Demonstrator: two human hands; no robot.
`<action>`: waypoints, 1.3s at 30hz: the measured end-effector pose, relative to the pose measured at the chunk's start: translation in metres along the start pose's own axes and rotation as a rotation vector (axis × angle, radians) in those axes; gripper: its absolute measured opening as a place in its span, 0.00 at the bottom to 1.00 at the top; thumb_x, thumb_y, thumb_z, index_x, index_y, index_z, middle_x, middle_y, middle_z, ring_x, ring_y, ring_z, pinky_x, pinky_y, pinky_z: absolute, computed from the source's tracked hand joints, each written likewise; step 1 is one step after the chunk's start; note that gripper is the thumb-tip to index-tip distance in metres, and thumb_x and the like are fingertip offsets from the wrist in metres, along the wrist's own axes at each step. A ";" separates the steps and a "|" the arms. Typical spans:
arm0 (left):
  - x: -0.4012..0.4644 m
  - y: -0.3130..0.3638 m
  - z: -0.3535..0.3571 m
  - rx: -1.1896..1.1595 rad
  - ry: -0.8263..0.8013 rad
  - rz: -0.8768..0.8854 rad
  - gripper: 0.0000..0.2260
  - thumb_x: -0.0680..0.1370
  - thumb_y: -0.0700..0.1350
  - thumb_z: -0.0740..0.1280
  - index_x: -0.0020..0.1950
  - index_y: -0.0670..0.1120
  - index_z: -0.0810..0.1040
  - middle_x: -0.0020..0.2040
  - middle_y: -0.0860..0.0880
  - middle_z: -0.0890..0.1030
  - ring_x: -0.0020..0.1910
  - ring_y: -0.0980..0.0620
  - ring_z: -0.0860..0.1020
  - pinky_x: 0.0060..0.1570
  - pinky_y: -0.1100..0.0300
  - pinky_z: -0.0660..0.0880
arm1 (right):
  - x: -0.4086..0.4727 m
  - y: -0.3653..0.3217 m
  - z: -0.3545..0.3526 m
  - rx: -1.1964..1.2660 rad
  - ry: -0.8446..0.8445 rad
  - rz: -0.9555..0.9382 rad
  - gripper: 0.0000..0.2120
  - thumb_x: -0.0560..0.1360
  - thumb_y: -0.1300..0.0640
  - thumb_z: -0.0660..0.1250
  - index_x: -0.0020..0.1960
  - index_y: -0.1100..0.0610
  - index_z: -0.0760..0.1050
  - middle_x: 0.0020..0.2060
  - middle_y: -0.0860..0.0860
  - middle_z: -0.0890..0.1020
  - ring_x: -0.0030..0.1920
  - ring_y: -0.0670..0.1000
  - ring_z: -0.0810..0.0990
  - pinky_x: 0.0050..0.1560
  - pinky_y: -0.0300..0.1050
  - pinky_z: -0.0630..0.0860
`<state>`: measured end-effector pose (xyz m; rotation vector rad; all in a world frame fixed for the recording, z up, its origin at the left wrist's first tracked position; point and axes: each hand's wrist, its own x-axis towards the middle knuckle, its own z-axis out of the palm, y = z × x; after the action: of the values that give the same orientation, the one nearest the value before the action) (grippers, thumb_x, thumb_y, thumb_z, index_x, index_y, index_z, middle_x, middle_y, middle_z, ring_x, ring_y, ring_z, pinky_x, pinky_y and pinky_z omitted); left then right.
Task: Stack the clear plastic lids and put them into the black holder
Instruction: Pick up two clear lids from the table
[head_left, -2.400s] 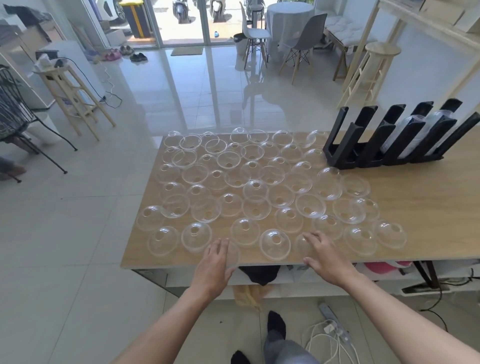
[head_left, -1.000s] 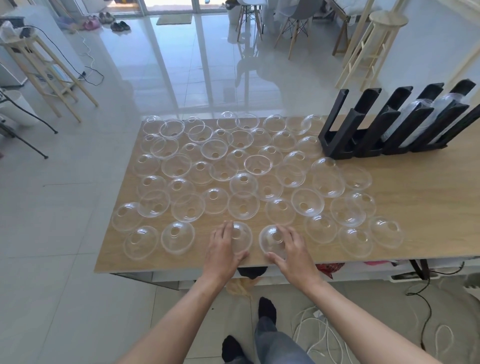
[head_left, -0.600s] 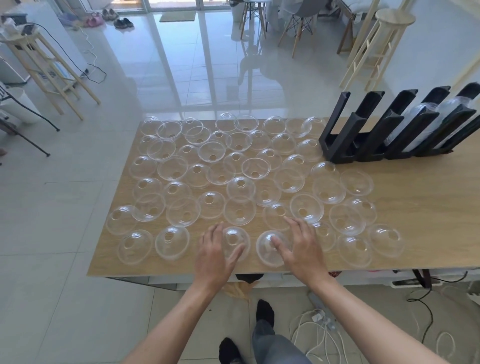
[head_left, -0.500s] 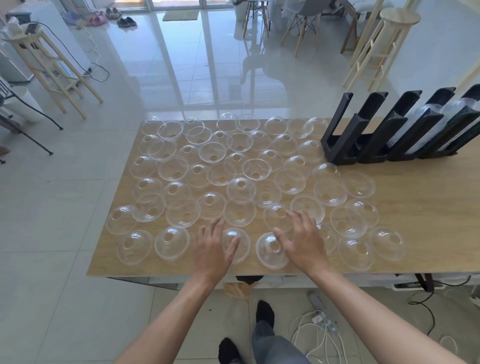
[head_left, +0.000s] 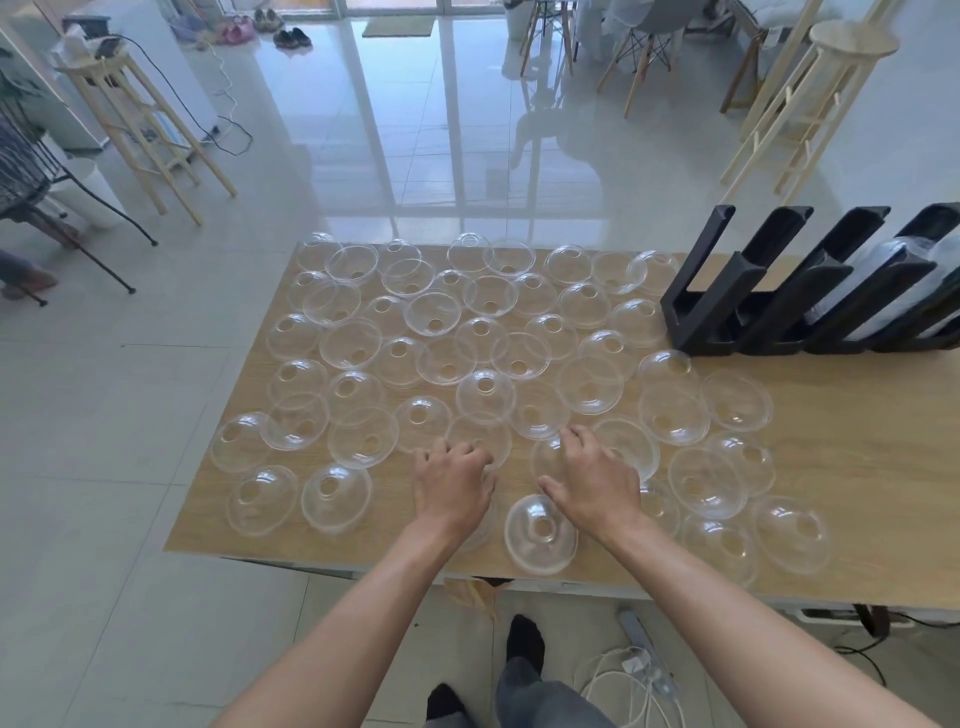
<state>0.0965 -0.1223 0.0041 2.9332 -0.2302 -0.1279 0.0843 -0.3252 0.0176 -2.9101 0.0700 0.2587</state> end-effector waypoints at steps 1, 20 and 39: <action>0.000 -0.002 0.000 0.001 0.017 -0.001 0.12 0.83 0.59 0.65 0.62 0.59 0.83 0.56 0.59 0.85 0.57 0.51 0.76 0.54 0.52 0.65 | 0.001 0.000 -0.001 -0.004 -0.011 0.001 0.37 0.76 0.37 0.73 0.78 0.53 0.68 0.76 0.49 0.73 0.64 0.58 0.82 0.53 0.55 0.81; -0.031 -0.047 -0.035 -1.166 0.177 -0.364 0.05 0.84 0.49 0.69 0.57 0.56 0.84 0.45 0.54 0.87 0.42 0.54 0.85 0.40 0.61 0.81 | -0.009 -0.009 -0.025 0.143 0.014 0.038 0.37 0.76 0.35 0.72 0.77 0.53 0.69 0.72 0.50 0.77 0.63 0.56 0.83 0.59 0.55 0.81; -0.074 -0.077 0.006 -1.316 -0.182 -0.632 0.07 0.86 0.43 0.65 0.58 0.46 0.82 0.37 0.45 0.87 0.36 0.49 0.84 0.44 0.53 0.83 | -0.077 -0.037 0.005 0.233 0.007 0.096 0.36 0.76 0.35 0.71 0.78 0.51 0.69 0.72 0.46 0.74 0.64 0.51 0.81 0.59 0.51 0.81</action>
<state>0.0343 -0.0365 -0.0126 1.5795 0.5589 -0.4301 0.0103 -0.2858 0.0347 -2.6796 0.2257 0.2383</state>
